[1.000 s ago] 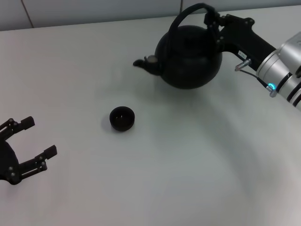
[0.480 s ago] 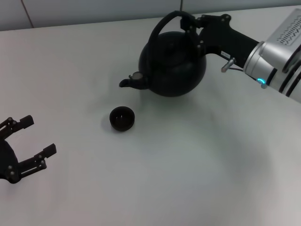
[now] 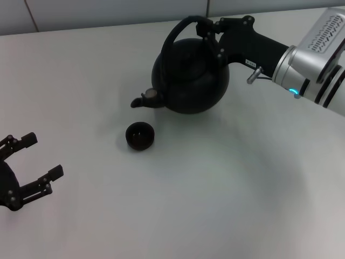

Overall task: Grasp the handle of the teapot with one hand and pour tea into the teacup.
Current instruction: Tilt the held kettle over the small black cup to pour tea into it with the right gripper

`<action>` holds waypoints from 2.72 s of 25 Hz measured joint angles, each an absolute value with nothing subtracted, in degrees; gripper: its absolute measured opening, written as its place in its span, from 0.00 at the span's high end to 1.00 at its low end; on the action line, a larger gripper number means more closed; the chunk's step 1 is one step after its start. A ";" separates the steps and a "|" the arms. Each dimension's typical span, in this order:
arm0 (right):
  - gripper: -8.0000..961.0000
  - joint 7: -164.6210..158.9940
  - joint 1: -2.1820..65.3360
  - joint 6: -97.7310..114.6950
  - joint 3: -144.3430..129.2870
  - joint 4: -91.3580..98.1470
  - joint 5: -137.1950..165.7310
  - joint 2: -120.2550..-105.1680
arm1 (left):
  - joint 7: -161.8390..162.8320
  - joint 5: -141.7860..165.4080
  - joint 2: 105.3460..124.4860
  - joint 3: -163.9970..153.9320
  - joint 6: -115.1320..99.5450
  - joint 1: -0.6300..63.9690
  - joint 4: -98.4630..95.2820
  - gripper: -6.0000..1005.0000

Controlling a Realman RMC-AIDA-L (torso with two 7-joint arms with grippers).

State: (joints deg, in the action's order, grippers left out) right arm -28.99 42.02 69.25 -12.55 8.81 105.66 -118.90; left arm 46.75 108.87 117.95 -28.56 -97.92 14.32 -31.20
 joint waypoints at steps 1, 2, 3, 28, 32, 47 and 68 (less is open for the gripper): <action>0.90 -28.89 42.01 69.29 -12.99 9.14 105.66 -118.93 | 46.76 108.87 117.95 -28.56 -97.91 14.32 -31.20 0.14; 0.90 -28.76 42.01 69.42 -13.26 9.43 105.66 -118.96 | 46.76 108.87 117.95 -28.56 -97.91 14.32 -31.20 0.14; 0.90 -28.03 41.97 70.19 -13.50 10.11 105.66 -119.01 | 46.76 108.80 117.95 -28.56 -97.91 14.37 -31.17 0.14; 0.90 -17.70 42.87 71.83 -20.30 13.87 105.40 -119.00 | 46.83 108.72 117.99 -27.94 -97.90 14.88 -31.11 0.14; 0.90 -16.56 43.00 71.81 -20.79 14.02 105.19 -119.00 | 46.84 108.72 118.00 -27.93 -97.90 14.99 -31.11 0.14; 0.90 -14.55 43.67 71.62 -22.96 15.54 105.11 -119.03 | 46.98 108.72 118.04 -27.20 -97.91 15.57 -30.71 0.14; 0.91 -11.52 44.40 71.54 -24.69 16.00 105.14 -119.27 | 46.87 108.71 118.03 -27.07 -97.91 15.77 -30.55 0.14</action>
